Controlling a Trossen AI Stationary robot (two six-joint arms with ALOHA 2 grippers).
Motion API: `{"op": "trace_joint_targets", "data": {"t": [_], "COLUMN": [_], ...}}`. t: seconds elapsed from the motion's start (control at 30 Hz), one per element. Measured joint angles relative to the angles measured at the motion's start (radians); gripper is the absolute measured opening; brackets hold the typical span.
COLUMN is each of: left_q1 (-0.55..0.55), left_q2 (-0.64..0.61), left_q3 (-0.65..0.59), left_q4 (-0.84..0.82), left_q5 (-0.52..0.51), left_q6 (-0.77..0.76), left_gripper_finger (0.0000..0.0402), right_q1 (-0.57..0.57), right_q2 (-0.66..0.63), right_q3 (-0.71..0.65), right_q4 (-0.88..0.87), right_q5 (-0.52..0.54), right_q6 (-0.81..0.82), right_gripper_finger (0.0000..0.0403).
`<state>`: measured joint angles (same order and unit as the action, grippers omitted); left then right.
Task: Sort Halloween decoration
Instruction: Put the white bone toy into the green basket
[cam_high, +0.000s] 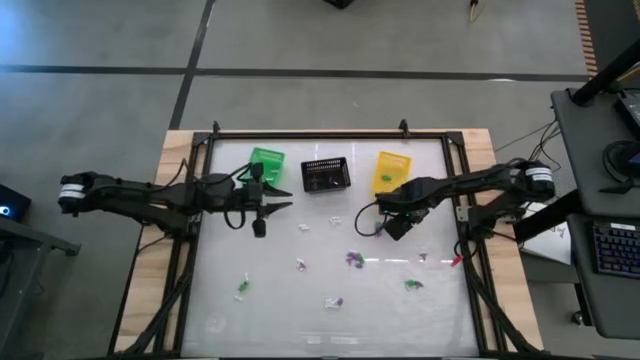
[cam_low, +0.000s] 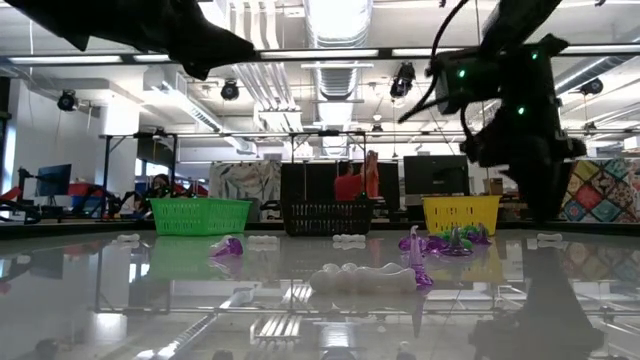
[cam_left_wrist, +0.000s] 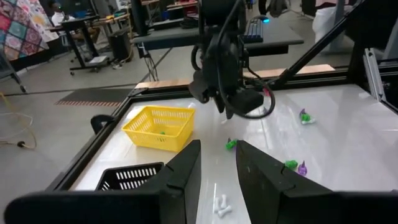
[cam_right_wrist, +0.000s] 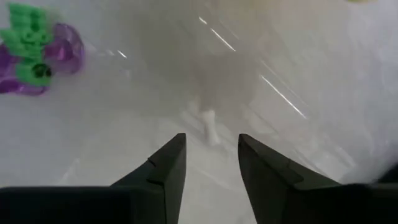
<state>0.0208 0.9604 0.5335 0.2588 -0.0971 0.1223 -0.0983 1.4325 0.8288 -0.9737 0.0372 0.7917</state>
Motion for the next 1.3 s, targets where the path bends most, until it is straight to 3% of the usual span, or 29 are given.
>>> {"op": "trace_joint_targets", "data": {"t": [0.17,0.4,0.63,0.9,1.1,1.3], "left_q1": [0.000,0.000,0.000,0.000,0.000,0.000], "left_q2": [0.003,0.003,0.003,0.003,0.001,-0.034], "left_q3": [0.000,0.000,0.000,0.000,0.000,0.006], "left_q4": [0.000,-0.001,-0.002,-0.003,-0.017,-0.015], "left_q5": [0.000,0.000,0.000,-0.010,-0.127,-0.287], "left_q6": [0.000,0.000,-0.001,-0.003,-0.003,-0.004], "left_gripper_finger": [0.0084,0.0084,0.0084,0.0084,0.0084,0.0084], "right_q1": [0.000,0.000,0.000,-0.001,-0.001,-0.003], "right_q2": [0.089,0.137,0.082,-0.118,-0.258,-0.231], "right_q3": [0.000,0.004,-0.002,0.031,0.032,0.032], "right_q4": [0.022,0.046,0.027,0.011,0.385,0.904], "right_q5": [-0.001,-0.019,-0.012,-0.006,-0.008,-0.010], "right_q6": [-0.047,-0.093,-0.098,-0.078,-0.174,-0.448], "right_gripper_finger": [0.0111,0.0018,0.0009,0.0009,0.0009,0.0009]}}
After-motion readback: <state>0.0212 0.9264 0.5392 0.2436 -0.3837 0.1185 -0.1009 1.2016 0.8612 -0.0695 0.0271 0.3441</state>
